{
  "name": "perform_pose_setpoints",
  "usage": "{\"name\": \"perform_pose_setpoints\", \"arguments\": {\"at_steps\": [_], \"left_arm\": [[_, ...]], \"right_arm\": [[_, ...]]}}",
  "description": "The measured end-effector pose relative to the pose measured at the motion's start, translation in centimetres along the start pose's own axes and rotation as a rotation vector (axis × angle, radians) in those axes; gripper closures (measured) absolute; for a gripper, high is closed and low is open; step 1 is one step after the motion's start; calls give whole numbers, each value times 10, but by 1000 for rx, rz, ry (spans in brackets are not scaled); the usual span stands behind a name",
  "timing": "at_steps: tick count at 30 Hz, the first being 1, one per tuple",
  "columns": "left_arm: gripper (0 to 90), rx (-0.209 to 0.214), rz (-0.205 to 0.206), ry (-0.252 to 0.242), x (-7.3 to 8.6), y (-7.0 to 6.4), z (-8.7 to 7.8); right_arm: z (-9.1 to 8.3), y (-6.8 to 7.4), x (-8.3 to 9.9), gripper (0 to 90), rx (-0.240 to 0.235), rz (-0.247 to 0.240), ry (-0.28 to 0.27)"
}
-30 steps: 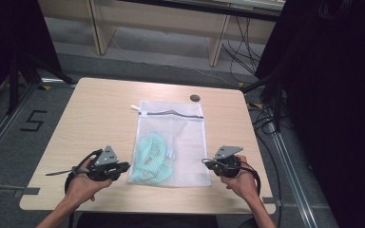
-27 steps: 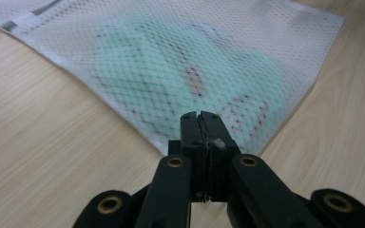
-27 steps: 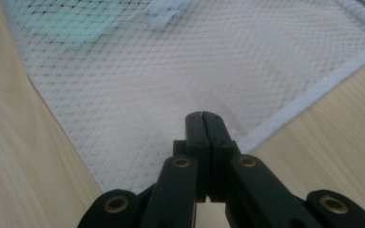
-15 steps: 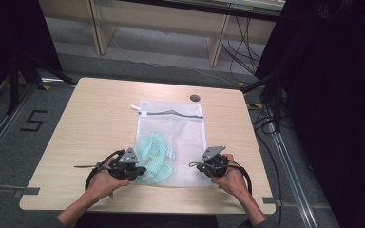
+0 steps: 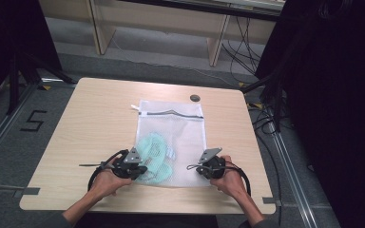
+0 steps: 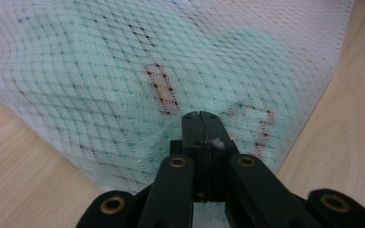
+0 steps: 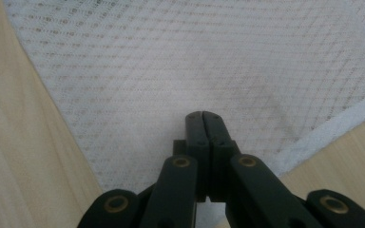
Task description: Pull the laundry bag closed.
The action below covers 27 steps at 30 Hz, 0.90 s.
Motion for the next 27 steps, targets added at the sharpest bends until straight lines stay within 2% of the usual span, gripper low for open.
{"name": "perform_pose_setpoints", "arguments": {"at_steps": [1,2,3,4,5,6,7,8,9,10,12,13,15,16,17,18,19,20,22,23,24,26,27], "left_arm": [[896,-2,2,8,0,1,0],[896,-2,2,8,0,1,0],[896,6,1,3,0,1,1],[897,6,10,6,0,3,2],[897,6,-15,3,0,2,3],[896,2,-15,6,0,3,3],[896,5,-7,7,-1,3,3],[896,-4,25,15,-1,5,3],[897,-4,25,15,-1,5,3],[897,7,-11,8,0,3,3],[896,-7,20,22,1,6,2],[896,-1,-2,21,1,6,2],[896,-8,7,25,3,9,1],[896,-1,1,20,4,11,1],[896,-1,1,20,4,11,1],[896,-13,6,24,4,14,0],[896,-14,7,27,5,16,0],[896,-25,-11,32,6,18,0],[896,-21,-14,29,6,20,0],[897,-26,-3,33,7,22,0],[897,-24,-20,31,7,22,1],[897,-22,4,35,7,25,0],[896,-23,-21,34,7,24,0]], "right_arm": [[0,0,0,900,7,-12,-1],[0,2,0,900,2,10,14],[-1,2,1,900,0,11,14],[-1,1,0,900,2,-5,6],[-1,1,0,900,3,-3,6],[0,1,0,900,2,-20,3],[0,2,0,900,-3,-6,5],[0,2,0,900,-1,-12,1],[0,2,0,900,-1,-12,1],[-1,4,0,900,-12,-9,8],[0,5,0,900,-18,-14,5],[0,7,0,900,-17,-10,9],[0,7,-1,900,-30,-33,3],[0,9,0,900,-33,-13,9],[0,9,0,900,-33,-13,9],[0,9,-1,900,-33,-29,4],[0,7,-2,900,-32,-67,0],[0,12,-1,900,-42,-28,5],[0,14,-1,900,-45,-30,9],[0,16,-3,900,-39,-61,9],[0,16,-3,900,-39,-61,9],[1,20,-3,900,-52,-61,12],[1,19,-5,900,-44,-89,10]]}}
Point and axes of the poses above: each handheld gripper's, and its own axes: z roughly forward along the jaws, x roughly out of its underside, y roughly to its left, the point moved 3 cm from there along z, roughly forward along the jaws, and after that the axes turned 12 degrees about z, right-handed, at the moved point
